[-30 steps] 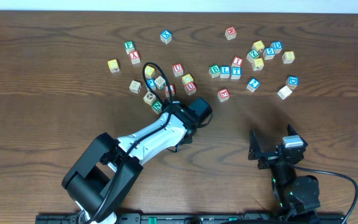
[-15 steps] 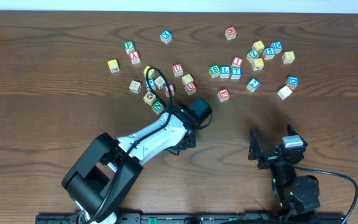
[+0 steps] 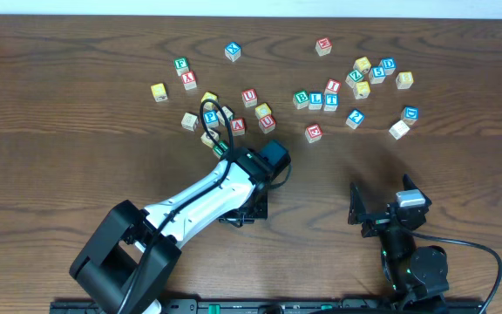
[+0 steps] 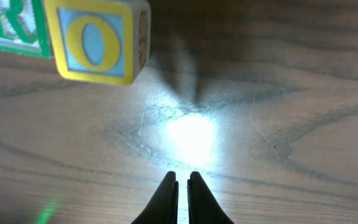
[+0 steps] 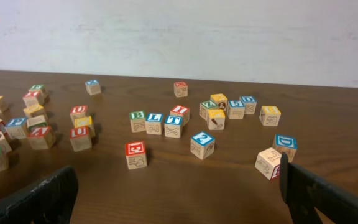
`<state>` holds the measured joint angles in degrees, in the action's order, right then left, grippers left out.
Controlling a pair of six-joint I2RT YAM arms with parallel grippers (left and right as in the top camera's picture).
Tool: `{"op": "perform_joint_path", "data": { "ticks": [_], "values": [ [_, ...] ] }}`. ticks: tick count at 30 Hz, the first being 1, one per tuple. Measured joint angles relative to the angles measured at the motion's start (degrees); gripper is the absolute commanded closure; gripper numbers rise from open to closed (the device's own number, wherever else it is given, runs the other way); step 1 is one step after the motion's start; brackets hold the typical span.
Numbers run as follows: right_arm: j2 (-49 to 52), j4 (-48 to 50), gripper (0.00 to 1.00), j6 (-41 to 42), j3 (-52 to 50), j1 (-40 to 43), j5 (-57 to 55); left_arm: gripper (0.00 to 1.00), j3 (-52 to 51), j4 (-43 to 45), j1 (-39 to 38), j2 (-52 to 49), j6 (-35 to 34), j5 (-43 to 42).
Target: Spell out ROBOT
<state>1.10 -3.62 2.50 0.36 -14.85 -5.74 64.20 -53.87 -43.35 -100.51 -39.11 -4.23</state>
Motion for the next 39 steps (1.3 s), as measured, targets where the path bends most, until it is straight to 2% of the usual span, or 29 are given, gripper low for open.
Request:
{"op": "perform_joint_path", "data": {
  "ticks": [10, 22, 39],
  "values": [
    [0.02, 0.0, 0.01, 0.0, 0.0, 0.0, 0.0, 0.92, -0.15, -2.54, 0.0, 0.0, 0.17, 1.57],
    [0.0, 0.0, 0.01, 0.0, 0.0, 0.0, 0.0, 0.92, -4.76, 4.24, 0.0, 0.02, 0.0, 5.07],
    [0.0, 0.0, 0.01, 0.0, 0.0, 0.0, 0.0, 0.92, -4.79, 6.64, 0.0, 0.02, -0.04, 8.96]
  ]
}}
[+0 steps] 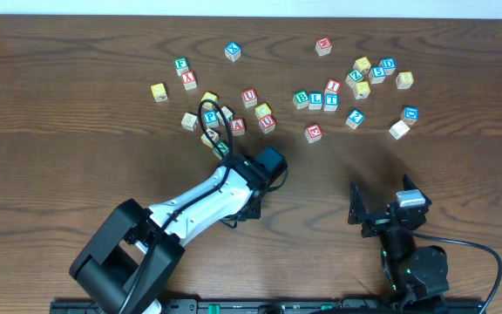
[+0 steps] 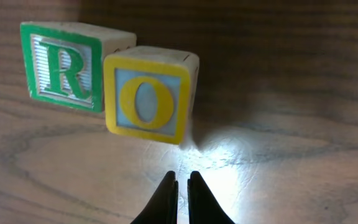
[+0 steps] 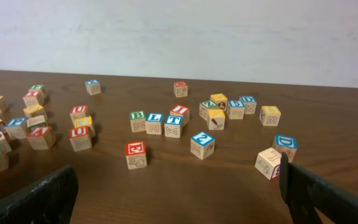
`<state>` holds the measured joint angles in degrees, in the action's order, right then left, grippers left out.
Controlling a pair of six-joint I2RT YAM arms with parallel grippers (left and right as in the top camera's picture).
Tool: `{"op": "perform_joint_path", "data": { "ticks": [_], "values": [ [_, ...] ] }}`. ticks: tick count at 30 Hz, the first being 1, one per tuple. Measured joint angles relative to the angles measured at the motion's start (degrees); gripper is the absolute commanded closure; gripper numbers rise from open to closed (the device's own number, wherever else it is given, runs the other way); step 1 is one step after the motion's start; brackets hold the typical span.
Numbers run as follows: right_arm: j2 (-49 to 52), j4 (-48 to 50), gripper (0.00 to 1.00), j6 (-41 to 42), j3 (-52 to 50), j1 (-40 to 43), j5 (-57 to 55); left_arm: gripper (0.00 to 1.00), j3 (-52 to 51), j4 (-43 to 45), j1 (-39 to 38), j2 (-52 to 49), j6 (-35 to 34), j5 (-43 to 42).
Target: Spell out ROBOT
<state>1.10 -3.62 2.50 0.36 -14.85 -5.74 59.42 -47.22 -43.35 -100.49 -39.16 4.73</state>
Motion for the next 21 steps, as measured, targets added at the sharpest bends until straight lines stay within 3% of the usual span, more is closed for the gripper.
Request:
{"op": "perform_joint_path", "data": {
  "ticks": [21],
  "values": [
    [0.0, 0.0, 0.01, 0.0, 0.0, 0.0, 0.0, 0.92, -2.56, 4.13, 0.0, 0.0, 0.02, 0.61]
  ]
}}
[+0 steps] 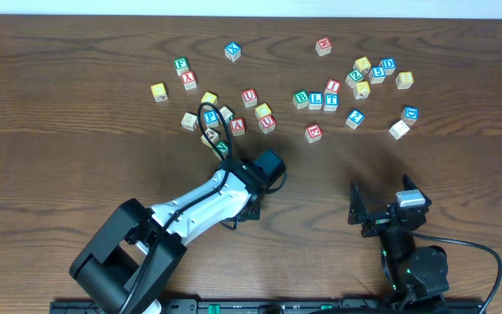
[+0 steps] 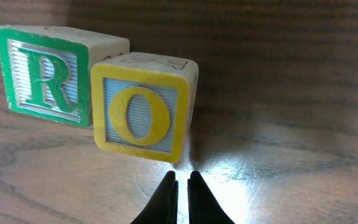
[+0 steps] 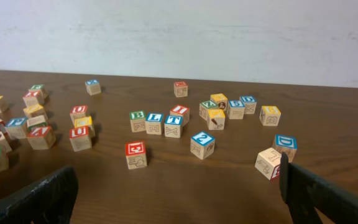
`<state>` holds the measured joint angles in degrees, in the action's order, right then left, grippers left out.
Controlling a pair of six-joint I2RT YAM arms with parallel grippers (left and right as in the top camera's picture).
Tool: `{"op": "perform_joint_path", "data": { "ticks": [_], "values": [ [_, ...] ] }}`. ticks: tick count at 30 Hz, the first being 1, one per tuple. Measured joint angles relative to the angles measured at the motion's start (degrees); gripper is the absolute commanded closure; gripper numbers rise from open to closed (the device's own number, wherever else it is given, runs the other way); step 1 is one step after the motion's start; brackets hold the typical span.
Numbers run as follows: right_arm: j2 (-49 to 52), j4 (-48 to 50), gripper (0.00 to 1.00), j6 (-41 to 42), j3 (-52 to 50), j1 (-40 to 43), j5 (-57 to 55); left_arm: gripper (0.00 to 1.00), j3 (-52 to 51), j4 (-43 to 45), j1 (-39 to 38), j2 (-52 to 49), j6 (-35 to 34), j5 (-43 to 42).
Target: Spell out ROBOT
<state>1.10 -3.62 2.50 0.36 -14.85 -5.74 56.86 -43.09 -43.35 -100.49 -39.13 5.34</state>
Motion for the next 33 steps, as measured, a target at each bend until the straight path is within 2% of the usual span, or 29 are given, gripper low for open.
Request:
{"op": "perform_joint_path", "data": {
  "ticks": [33],
  "values": [
    [0.0, 0.0, 0.01, 0.0, 0.0, 0.0, 0.0, 0.92, 0.0, 2.1, 0.0, 0.0, 0.0, 3.67]
  ]
}}
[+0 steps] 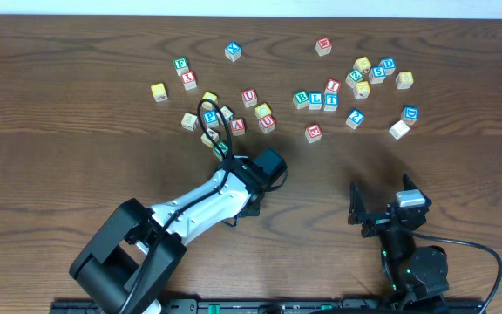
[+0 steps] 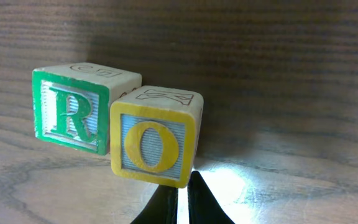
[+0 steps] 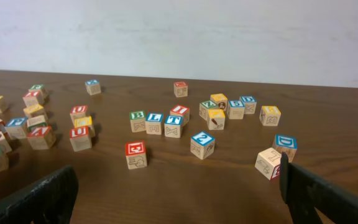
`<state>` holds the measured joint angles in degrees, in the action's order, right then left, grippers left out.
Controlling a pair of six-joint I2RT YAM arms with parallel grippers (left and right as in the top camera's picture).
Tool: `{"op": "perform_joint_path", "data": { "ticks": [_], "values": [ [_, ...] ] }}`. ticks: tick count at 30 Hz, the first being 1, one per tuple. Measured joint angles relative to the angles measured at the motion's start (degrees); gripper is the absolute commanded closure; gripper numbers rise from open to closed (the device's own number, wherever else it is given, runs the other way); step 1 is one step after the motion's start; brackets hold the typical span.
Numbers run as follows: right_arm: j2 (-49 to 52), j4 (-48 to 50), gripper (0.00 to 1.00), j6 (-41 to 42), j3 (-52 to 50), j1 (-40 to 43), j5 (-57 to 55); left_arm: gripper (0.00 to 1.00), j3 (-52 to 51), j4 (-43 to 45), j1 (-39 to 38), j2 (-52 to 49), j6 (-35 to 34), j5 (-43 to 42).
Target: Spell out ROBOT
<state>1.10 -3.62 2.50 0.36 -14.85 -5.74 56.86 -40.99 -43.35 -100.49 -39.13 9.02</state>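
Observation:
In the left wrist view a green R block (image 2: 73, 118) and a yellow O block (image 2: 157, 143) stand side by side on the wood, the O overlapping the R's right side and turned slightly. My left gripper (image 2: 182, 186) is shut and empty, its tips at the O's lower right corner. Overhead, the left arm (image 1: 216, 192) covers both blocks. Far across the table, a green B block (image 3: 137, 116) and a blue T block (image 3: 173, 121) sit in a row of three. My right gripper (image 3: 176, 180) rests open near the front edge.
Loose letter blocks are scattered along the far half of the table (image 1: 77, 157): a cluster (image 1: 225, 118) just beyond the left arm and another (image 1: 373, 74) at the far right. A red block (image 3: 135, 149) lies nearest the right gripper.
In the left wrist view both blocks look smaller and lie lower and further right. The O now overlaps the R's right side, and the shut tips meet its lower right corner. The right arm is unmoved.
First the R and O sat at the upper left edge of the left wrist view, the shut tips over bare wood to their right. Then both blocks stood ahead of the tips, then closer. Now the tips are at the O's corner. The right gripper stayed open throughout.

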Motion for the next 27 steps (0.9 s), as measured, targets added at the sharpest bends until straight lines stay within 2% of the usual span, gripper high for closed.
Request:
{"op": "perform_joint_path", "data": {
  "ticks": [27],
  "values": [
    [0.0, 0.0, 0.01, 0.0, 0.0, 0.0, 0.0, 0.92, 0.0, 0.13, 0.0, 0.0, 0.0, 1.9]
  ]
}}
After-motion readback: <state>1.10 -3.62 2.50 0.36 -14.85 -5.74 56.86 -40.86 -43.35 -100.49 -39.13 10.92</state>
